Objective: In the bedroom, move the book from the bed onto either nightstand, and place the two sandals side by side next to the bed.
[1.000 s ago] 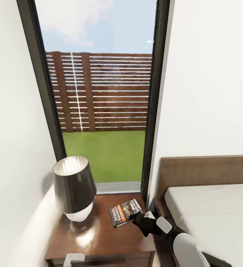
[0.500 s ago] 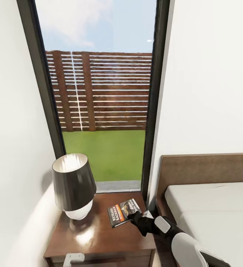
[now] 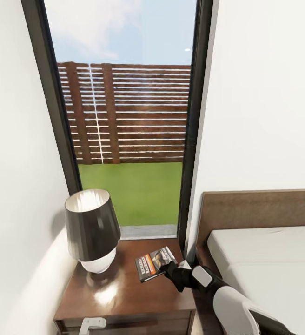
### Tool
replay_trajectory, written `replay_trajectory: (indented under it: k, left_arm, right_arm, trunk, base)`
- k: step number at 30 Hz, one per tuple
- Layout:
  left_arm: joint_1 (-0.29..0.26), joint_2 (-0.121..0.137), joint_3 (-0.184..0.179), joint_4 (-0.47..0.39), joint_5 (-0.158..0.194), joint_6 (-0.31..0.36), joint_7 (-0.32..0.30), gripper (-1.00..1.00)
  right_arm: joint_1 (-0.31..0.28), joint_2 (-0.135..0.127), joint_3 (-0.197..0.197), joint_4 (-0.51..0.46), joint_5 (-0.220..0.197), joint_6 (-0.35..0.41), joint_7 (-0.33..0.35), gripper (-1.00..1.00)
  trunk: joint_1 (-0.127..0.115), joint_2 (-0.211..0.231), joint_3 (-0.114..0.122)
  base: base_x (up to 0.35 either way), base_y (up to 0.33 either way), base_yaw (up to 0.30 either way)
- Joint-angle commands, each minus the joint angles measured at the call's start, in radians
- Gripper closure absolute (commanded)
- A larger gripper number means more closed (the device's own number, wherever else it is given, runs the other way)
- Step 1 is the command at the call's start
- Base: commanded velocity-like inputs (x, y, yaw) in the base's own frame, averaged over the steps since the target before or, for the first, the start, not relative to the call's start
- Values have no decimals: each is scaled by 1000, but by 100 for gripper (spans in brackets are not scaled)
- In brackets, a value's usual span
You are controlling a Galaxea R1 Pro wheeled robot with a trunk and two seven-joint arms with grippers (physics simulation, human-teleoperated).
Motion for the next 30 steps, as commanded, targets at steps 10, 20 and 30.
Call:
replay_trajectory:
  k: [10,20,30]
  left_arm:
    - [0,-1,8,-4,-7,6,-6,-100]
    - [0,-1,8,-4,-7,7,-5,-100]
    - [0,-1,8,-4,-8,8,-5,-100]
  right_arm:
    - [-26,5,-4,-2,-1,5,-15,100]
    - [-33,4,-4,-2,-1,5,-18,100]
    - [-36,4,-4,-2,-1,5,-19,100]
  trunk:
    - [38,-71,-33]
    - [77,-141,-64]
    - [115,-211,-95]
  base:
    - [0,0,0]
    - [0,0,0]
    - [0,0,0]
